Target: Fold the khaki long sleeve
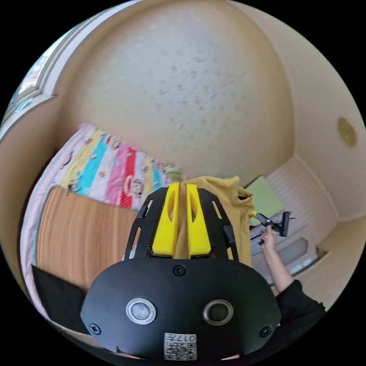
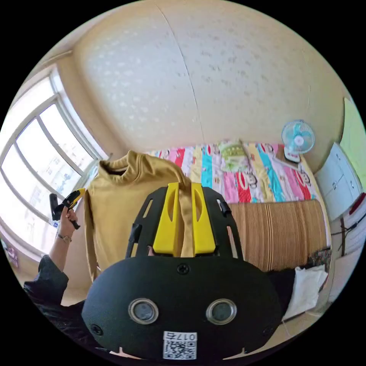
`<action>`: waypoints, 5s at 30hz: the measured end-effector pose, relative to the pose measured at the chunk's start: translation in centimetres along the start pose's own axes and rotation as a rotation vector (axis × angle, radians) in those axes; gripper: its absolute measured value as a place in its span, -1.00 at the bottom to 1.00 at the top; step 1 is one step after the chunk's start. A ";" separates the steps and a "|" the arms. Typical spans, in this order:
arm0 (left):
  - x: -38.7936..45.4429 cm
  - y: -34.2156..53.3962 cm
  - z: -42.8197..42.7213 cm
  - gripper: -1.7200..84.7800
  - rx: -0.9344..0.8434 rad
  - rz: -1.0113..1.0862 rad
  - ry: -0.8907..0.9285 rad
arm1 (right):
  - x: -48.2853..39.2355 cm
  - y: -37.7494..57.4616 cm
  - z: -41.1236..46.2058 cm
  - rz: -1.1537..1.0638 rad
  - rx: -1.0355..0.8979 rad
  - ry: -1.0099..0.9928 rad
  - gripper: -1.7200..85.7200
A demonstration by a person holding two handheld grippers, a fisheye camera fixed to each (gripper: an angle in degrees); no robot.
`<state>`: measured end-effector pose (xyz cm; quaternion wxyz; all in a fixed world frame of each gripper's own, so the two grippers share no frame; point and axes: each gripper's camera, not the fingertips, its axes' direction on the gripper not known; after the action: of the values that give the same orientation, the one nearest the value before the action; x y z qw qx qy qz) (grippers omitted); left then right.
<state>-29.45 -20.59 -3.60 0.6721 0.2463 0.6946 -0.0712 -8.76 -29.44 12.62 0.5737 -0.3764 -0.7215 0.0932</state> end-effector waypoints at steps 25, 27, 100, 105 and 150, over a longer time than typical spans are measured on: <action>-25.6 14.8 17.5 -0.74 -0.845 -0.209 -0.166 | 25.8 30.9 31.2 0.428 -0.644 0.011 -0.70; -26.2 14.1 18.0 -0.73 -0.856 -0.207 -0.175 | 27.9 30.8 32.2 0.416 -0.640 0.025 -0.69; -48.0 34.5 -29.6 -0.67 0.335 -1.886 0.244 | 21.0 47.8 -8.3 0.520 -0.951 -0.006 -0.95; -48.7 35.7 -29.0 -0.76 0.244 -1.917 0.168 | 19.5 47.3 -10.5 0.491 -0.993 0.052 -0.95; -24.9 23.5 3.5 -0.65 -0.374 -0.371 -0.244 | 29.1 37.0 -2.0 0.511 -0.711 -0.400 -0.92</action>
<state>-16.61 -7.87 25.69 0.7600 -0.0235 0.6429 -0.0925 7.46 14.75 14.33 0.2180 -0.6890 -0.6894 0.0495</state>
